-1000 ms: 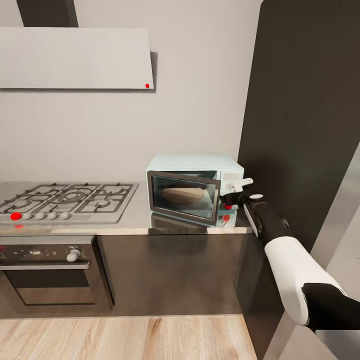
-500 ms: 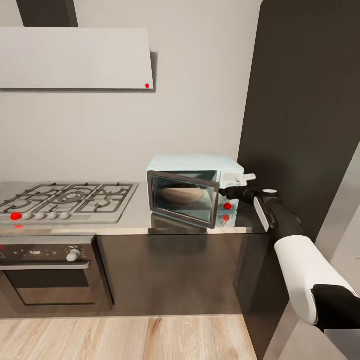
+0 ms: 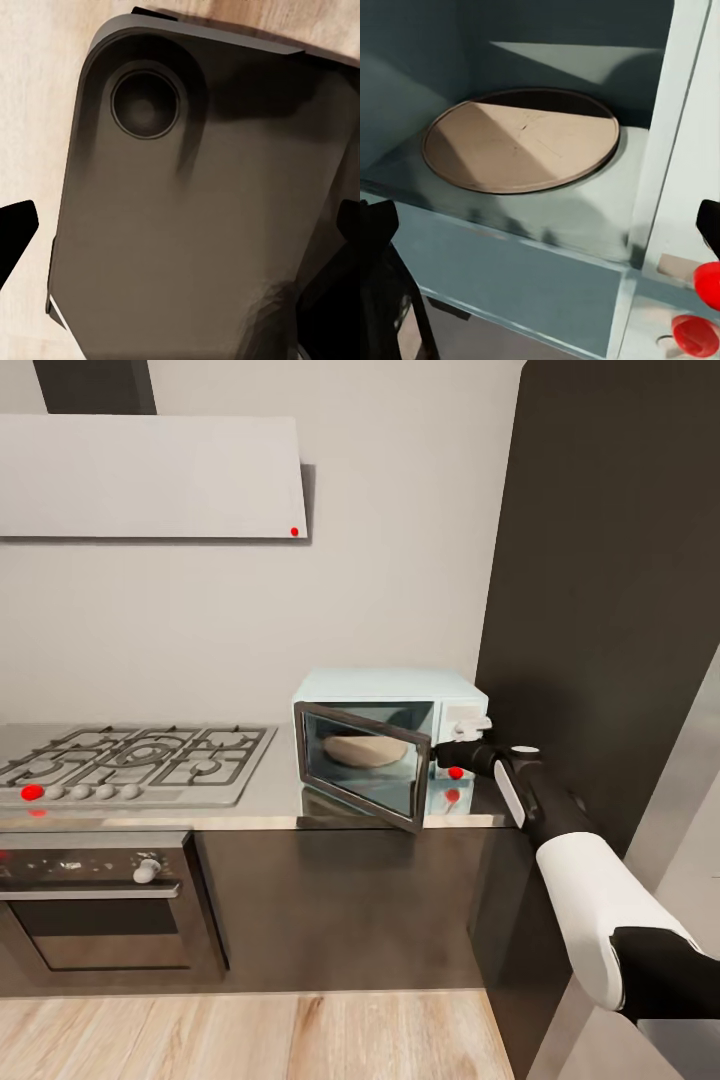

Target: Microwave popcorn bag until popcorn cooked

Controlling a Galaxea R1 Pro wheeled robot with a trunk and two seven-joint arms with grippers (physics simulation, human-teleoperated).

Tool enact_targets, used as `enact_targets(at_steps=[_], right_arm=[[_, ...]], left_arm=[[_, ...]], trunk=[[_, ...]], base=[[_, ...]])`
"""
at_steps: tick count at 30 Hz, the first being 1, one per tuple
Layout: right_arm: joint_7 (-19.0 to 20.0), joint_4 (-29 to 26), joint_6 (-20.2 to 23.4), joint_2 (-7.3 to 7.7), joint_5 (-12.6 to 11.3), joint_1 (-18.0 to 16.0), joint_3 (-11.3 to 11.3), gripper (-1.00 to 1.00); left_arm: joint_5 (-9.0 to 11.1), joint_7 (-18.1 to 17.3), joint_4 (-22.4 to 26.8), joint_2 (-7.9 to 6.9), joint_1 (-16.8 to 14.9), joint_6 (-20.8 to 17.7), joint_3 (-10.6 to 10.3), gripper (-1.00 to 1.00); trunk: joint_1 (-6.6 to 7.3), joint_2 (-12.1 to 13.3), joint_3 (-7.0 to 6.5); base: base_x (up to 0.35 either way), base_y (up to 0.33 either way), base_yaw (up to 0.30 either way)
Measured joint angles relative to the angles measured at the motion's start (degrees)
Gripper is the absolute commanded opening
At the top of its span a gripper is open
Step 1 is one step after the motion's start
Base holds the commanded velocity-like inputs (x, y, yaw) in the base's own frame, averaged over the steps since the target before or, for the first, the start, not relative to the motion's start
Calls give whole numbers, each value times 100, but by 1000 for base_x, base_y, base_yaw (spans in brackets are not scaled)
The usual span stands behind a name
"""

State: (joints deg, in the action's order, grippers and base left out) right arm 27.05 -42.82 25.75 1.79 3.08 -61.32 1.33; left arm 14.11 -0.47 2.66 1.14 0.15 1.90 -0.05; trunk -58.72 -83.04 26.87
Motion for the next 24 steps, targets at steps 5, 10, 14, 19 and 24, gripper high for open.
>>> enact_targets(at_steps=[5, 10, 14, 19, 24], right_arm=[[-47, 0, 0, -16, 37, 0, -6, 100], [-65, 0, -3, -25, 58, 0, -13, 100], [-65, 1, -4, -26, 60, 1, -14, 100], [-70, 1, -4, -26, 60, 1, -14, 100], [-69, 0, -4, -20, 70, 1, -12, 100]], left_arm=[[1, 0, 1, 4, -3, 0, 14, 100], [2, 1, 1, 3, -3, -5, 15, 100], [3, 4, 0, 0, -1, -5, 16, 100], [3, 7, 1, 0, -2, -5, 16, 100], [3, 1, 1, 0, -3, -5, 8, 100]], trunk=[[-1, 0, 0], [-2, 0, 0], [-2, 0, 0], [-2, 0, 0], [0, 0, 0]], base=[[-79, 72, 0], [-161, 186, 0], [-169, 257, 0], [-170, 271, 0], [-91, 300, 0]])
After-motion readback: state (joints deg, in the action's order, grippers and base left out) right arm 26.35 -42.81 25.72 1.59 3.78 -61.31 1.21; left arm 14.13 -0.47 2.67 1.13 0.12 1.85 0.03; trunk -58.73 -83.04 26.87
